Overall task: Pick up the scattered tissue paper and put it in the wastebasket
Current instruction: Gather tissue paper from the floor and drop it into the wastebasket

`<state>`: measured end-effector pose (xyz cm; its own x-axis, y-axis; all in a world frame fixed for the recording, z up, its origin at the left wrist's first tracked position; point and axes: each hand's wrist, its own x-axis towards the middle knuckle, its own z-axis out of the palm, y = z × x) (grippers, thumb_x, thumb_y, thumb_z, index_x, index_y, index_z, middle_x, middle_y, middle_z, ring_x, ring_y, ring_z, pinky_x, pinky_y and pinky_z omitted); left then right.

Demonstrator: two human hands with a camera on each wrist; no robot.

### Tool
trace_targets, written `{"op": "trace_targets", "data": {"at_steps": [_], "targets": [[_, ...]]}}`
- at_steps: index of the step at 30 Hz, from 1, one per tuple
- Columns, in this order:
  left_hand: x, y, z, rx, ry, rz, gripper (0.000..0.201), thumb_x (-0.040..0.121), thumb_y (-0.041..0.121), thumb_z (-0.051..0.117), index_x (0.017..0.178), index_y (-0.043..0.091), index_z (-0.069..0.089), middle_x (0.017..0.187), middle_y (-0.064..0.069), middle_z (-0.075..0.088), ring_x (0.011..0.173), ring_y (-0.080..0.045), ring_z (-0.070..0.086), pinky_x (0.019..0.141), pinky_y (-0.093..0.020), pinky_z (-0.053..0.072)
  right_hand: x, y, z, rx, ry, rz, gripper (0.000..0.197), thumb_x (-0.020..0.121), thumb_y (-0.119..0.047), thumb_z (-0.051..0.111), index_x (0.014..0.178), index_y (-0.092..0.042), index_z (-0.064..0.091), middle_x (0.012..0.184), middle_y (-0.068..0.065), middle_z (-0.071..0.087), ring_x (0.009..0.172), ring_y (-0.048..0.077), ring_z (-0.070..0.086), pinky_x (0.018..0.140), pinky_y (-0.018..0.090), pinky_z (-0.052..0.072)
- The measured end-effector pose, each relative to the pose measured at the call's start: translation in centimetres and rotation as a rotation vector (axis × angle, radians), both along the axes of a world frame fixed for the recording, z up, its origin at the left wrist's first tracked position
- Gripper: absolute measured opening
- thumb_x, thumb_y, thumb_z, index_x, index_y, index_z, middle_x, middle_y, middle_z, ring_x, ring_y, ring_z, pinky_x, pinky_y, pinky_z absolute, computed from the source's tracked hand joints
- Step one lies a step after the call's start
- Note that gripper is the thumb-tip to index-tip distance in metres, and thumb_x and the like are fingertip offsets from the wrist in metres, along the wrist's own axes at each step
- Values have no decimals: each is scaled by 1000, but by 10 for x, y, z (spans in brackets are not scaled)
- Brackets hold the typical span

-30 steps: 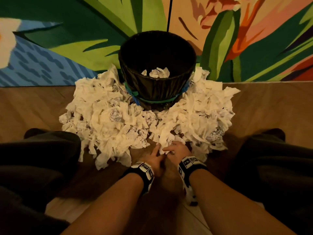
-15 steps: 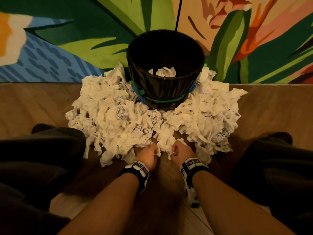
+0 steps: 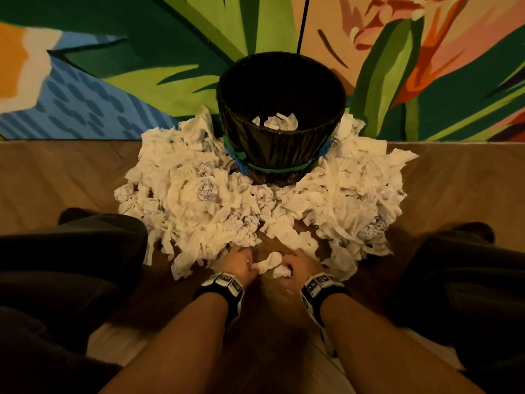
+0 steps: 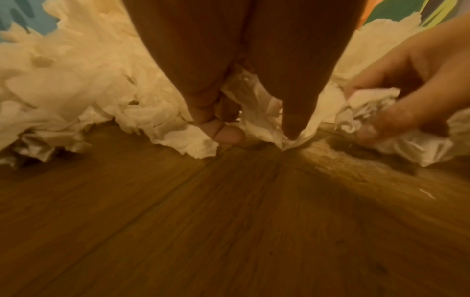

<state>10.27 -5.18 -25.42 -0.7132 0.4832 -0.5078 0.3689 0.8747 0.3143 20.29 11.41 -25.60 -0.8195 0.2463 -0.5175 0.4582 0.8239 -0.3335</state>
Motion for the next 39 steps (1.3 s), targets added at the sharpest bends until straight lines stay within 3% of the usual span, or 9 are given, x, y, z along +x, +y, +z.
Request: {"op": "trace_targets", "data": {"at_steps": [5, 7, 13, 16, 20, 26, 30, 33, 39], "targets": [[1, -2, 2, -98, 23, -77, 16, 93, 32, 57, 107, 25, 61, 130, -4, 52, 118, -27, 53, 95, -41, 47, -3, 1, 10, -104, 100, -111, 12, 83, -24, 63, 88, -14, 69, 90, -1, 56, 91, 23, 58, 70, 26, 39], [1, -2, 7, -50, 33, -61, 2, 92, 21, 55, 92, 23, 55, 124, -6, 54, 113, -28, 54, 93, -42, 48, -7, 5, 17, -136, 134, -214, 3, 84, -16, 61, 82, -18, 62, 83, 3, 60, 82, 24, 58, 63, 28, 42], [0, -3, 14, 178, -17, 70, 37, 75, -12, 49, 87, 23, 54, 115, -1, 49, 100, -24, 55, 88, -39, 50, -10, 25, 33, -120, 319, -645, 33, 79, -22, 62, 101, -41, 48, 69, 1, 61, 57, 20, 60, 48, 23, 43], [3, -3, 17, 153, -20, 140, 26, 85, 5, 53, 90, 29, 62, 93, 0, 61, 81, -19, 55, 77, -33, 52, -6, 33, 29, -37, 249, -620, 33, 76, -28, 69, 108, -35, 61, 96, 6, 62, 79, 25, 63, 65, 31, 53], [8, -2, 21, 128, -14, 113, 6, 90, 33, 55, 91, 28, 60, 101, 1, 62, 87, -16, 56, 74, -29, 47, 0, 32, 14, 3, 18, -423, 31, 87, -21, 62, 117, -32, 63, 126, 8, 54, 111, 29, 57, 89, 34, 52], [7, 6, 26, 186, -50, 77, 18, 92, 14, 56, 105, 27, 56, 118, 1, 56, 78, -7, 50, 52, -15, 27, -4, 33, 19, 24, 57, -416, 31, 90, -14, 54, 117, -25, 64, 118, 6, 65, 105, 27, 61, 88, 34, 53], [9, 17, 25, 258, -78, 81, 32, 94, 7, 51, 118, 27, 58, 140, -2, 42, 110, -19, 57, 84, -25, 48, -9, 33, 28, -86, 163, -626, 41, 87, -10, 55, 124, -25, 61, 120, 7, 65, 107, 30, 61, 80, 27, 46], [10, 28, 21, 249, -84, -117, 48, 91, 0, 49, 132, 25, 55, 149, 0, 35, 131, -21, 45, 110, -31, 40, -8, 34, 31, -2, 127, -589, 40, 90, -14, 53, 128, -21, 61, 131, 12, 57, 118, 31, 55, 94, 33, 47], [12, 54, 6, 92, -167, -367, 93, 81, -14, 49, 152, 40, 24, 163, 14, -11, 145, -28, 29, 113, -40, 38, 14, 28, 21, 3, -31, -194, 45, 99, -15, 42, 144, -17, 46, 152, 5, 38, 140, 22, 34, 113, 28, 25]]}}
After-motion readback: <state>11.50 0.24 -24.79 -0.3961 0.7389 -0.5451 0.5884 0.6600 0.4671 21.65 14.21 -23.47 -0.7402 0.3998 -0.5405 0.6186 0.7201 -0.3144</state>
